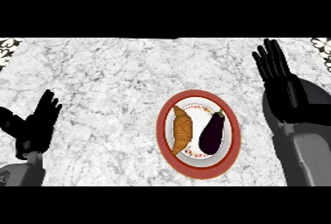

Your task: Pick the eggplant from the plate and place it in the pan

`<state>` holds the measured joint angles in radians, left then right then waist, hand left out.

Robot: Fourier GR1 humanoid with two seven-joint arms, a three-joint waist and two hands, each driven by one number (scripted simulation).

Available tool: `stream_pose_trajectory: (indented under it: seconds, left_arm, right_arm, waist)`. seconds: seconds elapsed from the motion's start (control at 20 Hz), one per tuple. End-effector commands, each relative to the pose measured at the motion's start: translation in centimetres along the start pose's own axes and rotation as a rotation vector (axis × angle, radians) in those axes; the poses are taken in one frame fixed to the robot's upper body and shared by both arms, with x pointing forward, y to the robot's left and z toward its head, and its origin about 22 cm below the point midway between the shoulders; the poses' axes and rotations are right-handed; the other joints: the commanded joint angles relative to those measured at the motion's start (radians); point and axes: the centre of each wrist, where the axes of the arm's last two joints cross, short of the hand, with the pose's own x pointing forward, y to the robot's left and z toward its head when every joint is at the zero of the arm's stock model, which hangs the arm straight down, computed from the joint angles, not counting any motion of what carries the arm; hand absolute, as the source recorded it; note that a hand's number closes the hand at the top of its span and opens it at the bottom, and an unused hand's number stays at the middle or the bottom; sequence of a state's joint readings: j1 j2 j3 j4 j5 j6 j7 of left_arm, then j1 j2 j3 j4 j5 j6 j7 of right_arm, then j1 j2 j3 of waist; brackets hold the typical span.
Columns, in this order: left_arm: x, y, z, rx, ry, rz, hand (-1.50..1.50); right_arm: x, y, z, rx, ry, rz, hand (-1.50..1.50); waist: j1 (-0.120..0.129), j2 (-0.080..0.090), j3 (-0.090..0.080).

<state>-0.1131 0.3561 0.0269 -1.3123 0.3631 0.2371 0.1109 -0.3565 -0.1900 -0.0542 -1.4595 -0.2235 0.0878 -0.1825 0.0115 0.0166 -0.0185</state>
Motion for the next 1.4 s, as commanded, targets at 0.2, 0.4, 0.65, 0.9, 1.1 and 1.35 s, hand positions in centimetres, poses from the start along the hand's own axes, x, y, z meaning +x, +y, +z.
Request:
stream_pose_trajectory:
  seconds: [0.2, 0.4, 0.65, 0.9, 1.1, 1.35]
  left_arm:
    - [1.2, -7.4, 2.6, -0.305, -0.352, -0.038, 0.00]
    - [0.0, -9.0, 3.9, -0.385, -0.343, -0.040, 0.00]
    - [-1.3, -9.9, 6.6, -0.384, -0.361, -0.058, 0.00]
    - [-0.9, -10.9, 5.4, -0.411, -0.361, -0.046, 0.00]
    - [-1.1, -10.9, 6.9, -0.430, -0.364, -0.038, 0.00]
    - [0.7, -10.6, 6.2, -0.437, -0.382, -0.052, 0.00]
  right_arm:
    - [1.3, -0.4, -0.3, 0.048, 0.062, 0.006, 1.50]
    - [-0.9, -3.4, 4.8, -0.283, 0.272, 0.292, -1.50]
    - [3.5, -3.9, 10.5, -0.121, 0.279, 0.412, -1.50]
    - [6.5, -1.7, 9.5, -0.071, 0.289, 0.550, -1.50]
    - [8.1, -2.7, 7.3, 0.047, 0.395, 0.665, -1.50]
    - [7.2, 0.4, 4.3, 0.186, 0.537, 0.745, -1.50]
  waist:
    - [-0.017, -0.025, 0.018]
    - [-0.052, -0.029, 0.016]
    - [-0.030, -0.024, 0.018]
    - [-0.018, -0.018, 0.017]
    - [-0.006, -0.018, 0.017]
    - [0.003, -0.017, 0.017]
